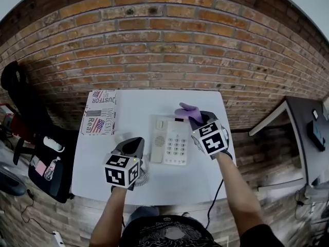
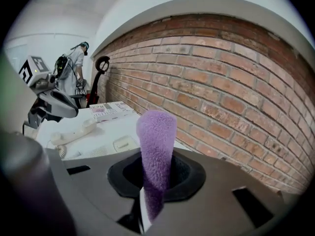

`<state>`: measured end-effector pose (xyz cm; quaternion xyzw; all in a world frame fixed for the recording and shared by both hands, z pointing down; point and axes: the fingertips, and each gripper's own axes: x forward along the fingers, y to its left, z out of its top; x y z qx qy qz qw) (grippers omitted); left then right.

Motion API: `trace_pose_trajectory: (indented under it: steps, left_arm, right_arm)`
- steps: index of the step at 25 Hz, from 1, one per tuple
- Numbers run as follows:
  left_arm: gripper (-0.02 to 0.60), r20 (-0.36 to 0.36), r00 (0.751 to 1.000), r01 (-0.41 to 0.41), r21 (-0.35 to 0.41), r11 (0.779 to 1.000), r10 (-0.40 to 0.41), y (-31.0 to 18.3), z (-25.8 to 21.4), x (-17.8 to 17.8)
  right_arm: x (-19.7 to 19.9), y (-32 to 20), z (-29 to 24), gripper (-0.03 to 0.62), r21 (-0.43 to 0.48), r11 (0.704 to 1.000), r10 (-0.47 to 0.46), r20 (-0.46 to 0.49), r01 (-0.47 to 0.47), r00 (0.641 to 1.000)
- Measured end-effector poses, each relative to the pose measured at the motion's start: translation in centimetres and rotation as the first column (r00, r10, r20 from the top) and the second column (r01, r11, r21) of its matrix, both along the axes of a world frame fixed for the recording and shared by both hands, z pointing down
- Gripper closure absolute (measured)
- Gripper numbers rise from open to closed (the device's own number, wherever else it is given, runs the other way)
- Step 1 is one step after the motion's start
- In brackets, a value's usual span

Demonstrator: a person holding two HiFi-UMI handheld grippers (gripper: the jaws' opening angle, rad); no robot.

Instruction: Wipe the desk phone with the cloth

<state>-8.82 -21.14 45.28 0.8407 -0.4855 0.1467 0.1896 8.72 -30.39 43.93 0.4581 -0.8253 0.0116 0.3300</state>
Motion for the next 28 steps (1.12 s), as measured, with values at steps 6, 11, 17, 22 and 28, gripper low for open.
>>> trace_pose_trajectory:
  steps: [6, 11, 17, 22, 28]
  left_arm:
    - [0.575, -0.036, 0.995, -0.098, -0.028, 0.995, 0.097, -1.1, 1.4, 0.2]
    - [0.575, -0.043, 0.983, -0.18, -0.052, 0.982, 0.178, -1.1, 2.7, 0.8]
    - [0.575, -0.051, 0.974, -0.225, -0.06, 0.973, 0.222, -0.3, 3.3, 1.1]
    - [0.575, -0.053, 0.974, -0.223, -0.065, 0.973, 0.22, 0.2, 3.6, 0.7]
    - [0.575, -0.055, 0.975, -0.219, -0.067, 0.974, 0.215, 1.1, 3.6, 1.2]
  right_arm:
    - [-1.6, -2.2, 2.8, 0.549, -0.038, 0.999, 0.014, -0.12, -0.019, 0.993]
    - [-2.9, -2.3, 5.3, 0.549, -0.093, 0.995, 0.022, -0.157, -0.037, 0.987]
    - [-4.2, -1.2, 7.4, 0.548, -0.142, 0.989, 0.016, -0.155, -0.038, 0.988]
    - [-5.0, -0.5, 7.8, 0.548, -0.16, 0.987, 0.003, -0.145, -0.027, 0.989]
    - [-5.5, 1.3, 8.4, 0.548, -0.182, 0.983, -0.018, -0.126, -0.006, 0.992]
